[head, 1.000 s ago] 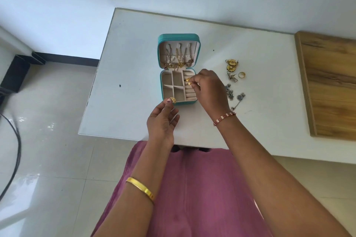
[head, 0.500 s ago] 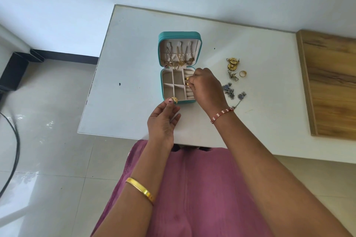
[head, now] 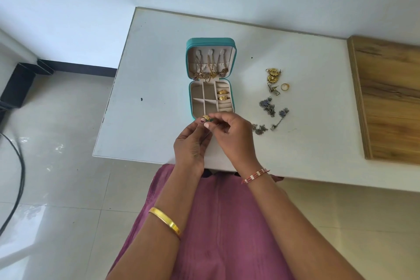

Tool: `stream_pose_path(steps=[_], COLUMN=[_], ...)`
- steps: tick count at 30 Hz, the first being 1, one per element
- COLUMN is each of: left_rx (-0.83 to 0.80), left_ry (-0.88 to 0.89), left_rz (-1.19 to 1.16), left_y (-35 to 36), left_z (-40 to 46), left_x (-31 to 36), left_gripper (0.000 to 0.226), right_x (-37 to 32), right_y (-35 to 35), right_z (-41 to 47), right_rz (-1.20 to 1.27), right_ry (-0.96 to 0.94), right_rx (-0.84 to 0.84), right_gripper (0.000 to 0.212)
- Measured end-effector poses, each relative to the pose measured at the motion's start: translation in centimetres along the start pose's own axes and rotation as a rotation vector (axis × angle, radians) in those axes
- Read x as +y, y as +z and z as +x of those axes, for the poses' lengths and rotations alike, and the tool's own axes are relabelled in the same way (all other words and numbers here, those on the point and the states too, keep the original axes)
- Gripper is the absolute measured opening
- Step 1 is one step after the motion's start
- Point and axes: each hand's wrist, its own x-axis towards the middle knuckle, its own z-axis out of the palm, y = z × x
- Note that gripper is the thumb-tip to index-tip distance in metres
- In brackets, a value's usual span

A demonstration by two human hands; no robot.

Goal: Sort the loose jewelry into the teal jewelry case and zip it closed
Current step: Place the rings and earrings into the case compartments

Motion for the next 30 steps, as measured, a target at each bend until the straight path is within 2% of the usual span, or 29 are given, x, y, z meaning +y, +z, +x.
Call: stream_pose_path(steps=[8,12,16,30], left_rx=[-0.013,0.042,0.062,0.048], left_ry=[0.052,0.049,0.063,0.056], left_rz=[0.092,0.088,0.117,0.118], left_y=[-0.1,0.0,-0.1,0.0], left_z=[-0.2,0.1,0.1,0.2], left_x=[-0.2,0.0,0.0,0.2], left_gripper=[0.006,0.012,0.022,0.019], right_x=[-0.3,-0.2,0.4,1.5], right_y=[-0.8,-1.9,-2.6,-2.5], right_z=[1.1,3.1,5.1,6.3], right_rz=[-0.054,-0.026,-0.174,-0.525], right_ry=[-0.064,-0.053,-0.096,-0.363], right_rx=[-0.002,0.071,0.059,-0.054], right_gripper=[0.014,0.015,0.016,0.016])
